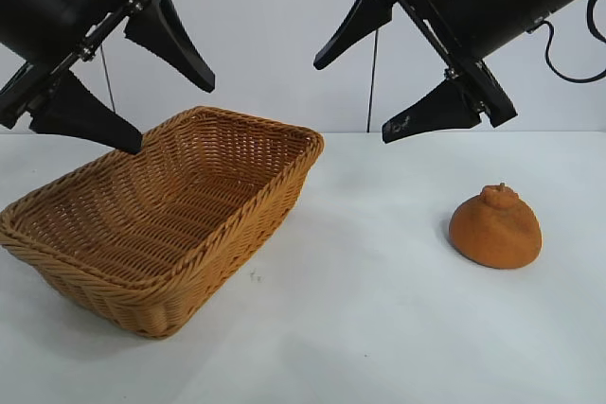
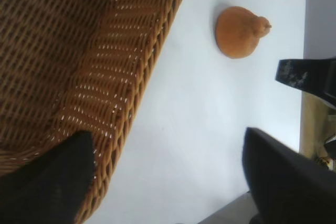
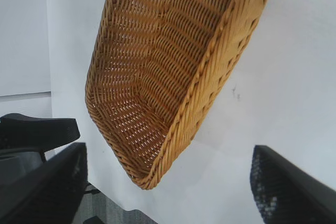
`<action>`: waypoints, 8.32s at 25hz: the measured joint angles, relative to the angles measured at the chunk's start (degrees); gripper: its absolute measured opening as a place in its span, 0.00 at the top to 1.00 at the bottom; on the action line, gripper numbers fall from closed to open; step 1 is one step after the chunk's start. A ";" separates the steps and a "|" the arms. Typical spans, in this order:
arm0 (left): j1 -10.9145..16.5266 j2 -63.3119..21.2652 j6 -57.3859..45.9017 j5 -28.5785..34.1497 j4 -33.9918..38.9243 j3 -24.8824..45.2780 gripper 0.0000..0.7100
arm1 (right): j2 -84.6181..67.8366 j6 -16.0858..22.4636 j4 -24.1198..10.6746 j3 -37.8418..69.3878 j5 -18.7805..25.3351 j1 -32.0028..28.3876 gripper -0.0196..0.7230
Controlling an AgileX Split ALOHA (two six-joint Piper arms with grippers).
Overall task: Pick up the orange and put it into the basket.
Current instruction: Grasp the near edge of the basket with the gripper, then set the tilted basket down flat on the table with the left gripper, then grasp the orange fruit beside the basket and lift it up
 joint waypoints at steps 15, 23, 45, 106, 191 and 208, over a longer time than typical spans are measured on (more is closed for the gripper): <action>5.51 -14.48 -38.20 7.74 27.91 1.82 0.22 | 0.00 0.00 -0.14 0.00 0.00 0.00 0.19; 1.39 -15.25 -58.92 2.33 33.69 10.78 0.22 | 0.00 0.00 -0.14 0.00 0.00 0.00 0.19; -2.65 7.71 -71.35 -17.70 37.18 14.70 0.22 | 0.00 0.00 -0.16 0.00 -0.05 0.00 0.19; 2.36 28.25 -17.99 11.85 31.27 -21.28 0.59 | 0.00 0.00 -0.16 0.00 1.31 0.00 0.19; 12.11 -92.92 -9.41 19.52 44.94 32.61 0.13 | 1.45 21.14 -46.10 -13.73 12.06 -11.34 0.19; 12.11 -92.92 -9.41 19.46 44.94 32.61 0.13 | 22.39 21.69 -43.67 -13.73 2.95 -11.48 0.36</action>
